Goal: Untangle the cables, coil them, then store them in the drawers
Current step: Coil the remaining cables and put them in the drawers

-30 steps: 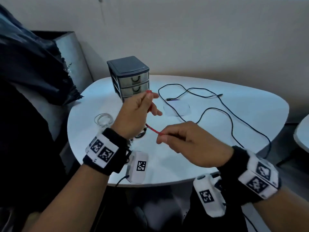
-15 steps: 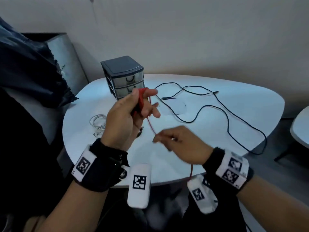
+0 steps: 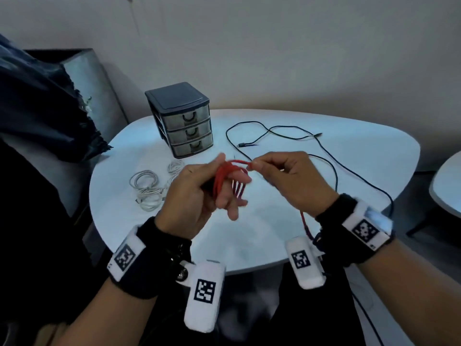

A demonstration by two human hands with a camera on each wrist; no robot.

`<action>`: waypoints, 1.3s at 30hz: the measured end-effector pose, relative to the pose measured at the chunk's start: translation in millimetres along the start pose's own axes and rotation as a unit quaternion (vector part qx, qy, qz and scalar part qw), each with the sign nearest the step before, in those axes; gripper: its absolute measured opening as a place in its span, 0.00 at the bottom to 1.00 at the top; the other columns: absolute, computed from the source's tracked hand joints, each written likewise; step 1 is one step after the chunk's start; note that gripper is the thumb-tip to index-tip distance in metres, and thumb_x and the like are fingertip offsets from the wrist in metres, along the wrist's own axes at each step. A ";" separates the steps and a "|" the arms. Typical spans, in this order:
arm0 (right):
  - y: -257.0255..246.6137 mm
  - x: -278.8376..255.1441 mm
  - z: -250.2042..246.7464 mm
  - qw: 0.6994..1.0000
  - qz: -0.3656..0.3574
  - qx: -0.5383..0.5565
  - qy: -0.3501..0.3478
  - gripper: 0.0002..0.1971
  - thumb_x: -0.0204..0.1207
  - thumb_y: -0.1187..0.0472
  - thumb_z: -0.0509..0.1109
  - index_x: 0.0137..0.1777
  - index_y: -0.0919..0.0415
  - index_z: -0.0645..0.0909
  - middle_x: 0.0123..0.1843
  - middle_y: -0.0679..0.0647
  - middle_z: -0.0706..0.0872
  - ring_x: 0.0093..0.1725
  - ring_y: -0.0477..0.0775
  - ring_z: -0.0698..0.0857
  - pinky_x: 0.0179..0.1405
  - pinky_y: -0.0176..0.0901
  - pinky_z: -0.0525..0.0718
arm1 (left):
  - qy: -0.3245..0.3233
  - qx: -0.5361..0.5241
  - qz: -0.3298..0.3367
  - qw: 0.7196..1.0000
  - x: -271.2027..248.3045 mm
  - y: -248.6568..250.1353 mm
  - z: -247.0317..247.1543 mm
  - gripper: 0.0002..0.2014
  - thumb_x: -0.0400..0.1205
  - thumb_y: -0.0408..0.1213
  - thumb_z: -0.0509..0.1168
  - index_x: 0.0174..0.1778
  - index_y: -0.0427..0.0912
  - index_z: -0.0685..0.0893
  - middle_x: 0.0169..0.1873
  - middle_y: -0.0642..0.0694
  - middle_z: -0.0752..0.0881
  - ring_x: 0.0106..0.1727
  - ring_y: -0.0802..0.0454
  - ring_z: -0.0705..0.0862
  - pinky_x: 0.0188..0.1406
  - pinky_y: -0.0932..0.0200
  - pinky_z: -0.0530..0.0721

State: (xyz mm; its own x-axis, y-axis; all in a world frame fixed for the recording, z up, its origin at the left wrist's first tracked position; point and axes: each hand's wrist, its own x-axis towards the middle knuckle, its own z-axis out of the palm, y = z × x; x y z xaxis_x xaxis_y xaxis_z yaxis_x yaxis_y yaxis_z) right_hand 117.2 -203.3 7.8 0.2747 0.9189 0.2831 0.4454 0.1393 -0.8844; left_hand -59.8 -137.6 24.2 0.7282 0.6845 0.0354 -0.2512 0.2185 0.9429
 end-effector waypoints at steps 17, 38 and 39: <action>-27.9 -11.4 3.9 0.976 -0.117 -0.182 0.005 0.09 0.84 0.56 0.65 0.45 0.56 0.85 0.41 0.43 0.85 0.42 0.44 0.83 0.40 0.31 0.75 | -0.064 0.123 -0.032 0.990 4.9 -26.8 -9.3 0.32 0.89 0.55 0.49 0.30 0.43 0.89 0.16 0.44 0.69 0.18 0.44 0.77 0.50 0.47 0.87; -38.1 2.8 -1.8 0.993 0.072 -0.047 -0.080 0.05 0.77 0.67 0.74 0.49 0.59 0.91 0.38 0.55 0.91 0.35 0.54 0.86 0.38 0.40 0.86 | 0.091 0.025 0.022 0.995 19.3 -21.7 -10.2 0.21 0.80 0.56 0.63 0.30 0.46 0.88 0.43 0.38 0.80 0.53 0.46 0.85 0.51 0.53 0.81; -36.5 4.3 -0.1 0.993 0.087 -0.023 -0.072 0.05 0.77 0.69 0.74 0.49 0.62 0.91 0.39 0.59 0.92 0.35 0.55 0.87 0.38 0.42 0.88 | 0.091 0.022 0.020 0.995 21.5 -23.7 -11.6 0.22 0.81 0.57 0.64 0.33 0.43 0.88 0.46 0.36 0.80 0.55 0.45 0.85 0.54 0.50 0.82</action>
State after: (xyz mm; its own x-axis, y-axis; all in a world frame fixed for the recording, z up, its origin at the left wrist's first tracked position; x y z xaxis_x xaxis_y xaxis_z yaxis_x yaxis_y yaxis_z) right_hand 102.3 -204.5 41.3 0.2283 0.9712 0.0687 0.4409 -0.0402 -0.8967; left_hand -45.6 -120.0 -1.3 0.5896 0.8075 0.0163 -0.2468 0.1609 0.9556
